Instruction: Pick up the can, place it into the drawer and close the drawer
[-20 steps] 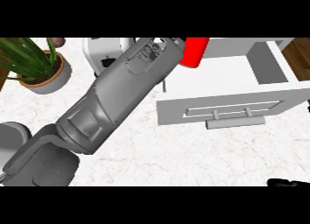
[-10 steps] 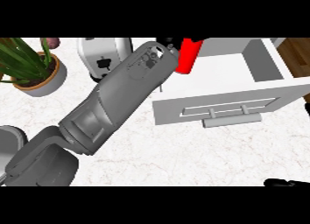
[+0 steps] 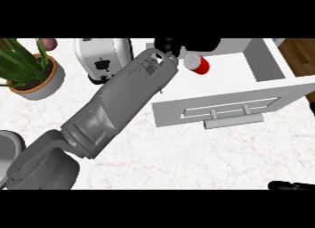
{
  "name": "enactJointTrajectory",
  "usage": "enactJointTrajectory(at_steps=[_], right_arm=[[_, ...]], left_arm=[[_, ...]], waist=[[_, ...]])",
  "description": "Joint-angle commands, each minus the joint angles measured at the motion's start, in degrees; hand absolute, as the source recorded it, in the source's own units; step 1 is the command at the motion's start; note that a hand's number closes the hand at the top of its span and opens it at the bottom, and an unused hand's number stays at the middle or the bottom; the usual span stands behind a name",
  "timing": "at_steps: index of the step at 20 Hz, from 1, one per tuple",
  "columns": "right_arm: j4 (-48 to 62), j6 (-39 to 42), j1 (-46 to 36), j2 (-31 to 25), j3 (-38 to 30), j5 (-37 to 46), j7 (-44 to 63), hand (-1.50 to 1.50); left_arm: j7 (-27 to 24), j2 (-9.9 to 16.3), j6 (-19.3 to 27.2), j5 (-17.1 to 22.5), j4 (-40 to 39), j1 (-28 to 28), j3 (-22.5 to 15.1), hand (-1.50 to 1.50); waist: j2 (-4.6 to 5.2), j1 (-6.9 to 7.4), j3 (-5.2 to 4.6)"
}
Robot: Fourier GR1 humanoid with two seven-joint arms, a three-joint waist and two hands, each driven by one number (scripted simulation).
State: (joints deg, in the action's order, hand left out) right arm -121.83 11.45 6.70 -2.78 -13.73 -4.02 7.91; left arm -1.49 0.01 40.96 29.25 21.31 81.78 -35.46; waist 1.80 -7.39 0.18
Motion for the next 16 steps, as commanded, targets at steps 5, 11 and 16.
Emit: enactJointTrajectory(at_steps=[5,11,16], right_arm=[[-2.0,-1.2,-2.6,0.2,1.3,-0.1,3.1,-1.5],[-5.4,0.6,0.9,-2.3,0.1,3.3,-0.4,-1.5],[-4.4,0.6,-1.6,-6.0,0.4,11.4,-4.4,-1.5]], left_arm=[[-1.9,0.0,4.4,2.2,-0.7,-0.8,-1.7,-1.5],[-3.7,0.0,5.4,5.3,0.3,-1.2,-0.2,-1.5],[-2.7,0.0,3.2,7.4,-0.7,0.9,0.6,-1.5]], waist=[[0.31,-1.01,-0.05],[-0.1,-0.5,-0.09],[0.22,0.24,-0.08]])
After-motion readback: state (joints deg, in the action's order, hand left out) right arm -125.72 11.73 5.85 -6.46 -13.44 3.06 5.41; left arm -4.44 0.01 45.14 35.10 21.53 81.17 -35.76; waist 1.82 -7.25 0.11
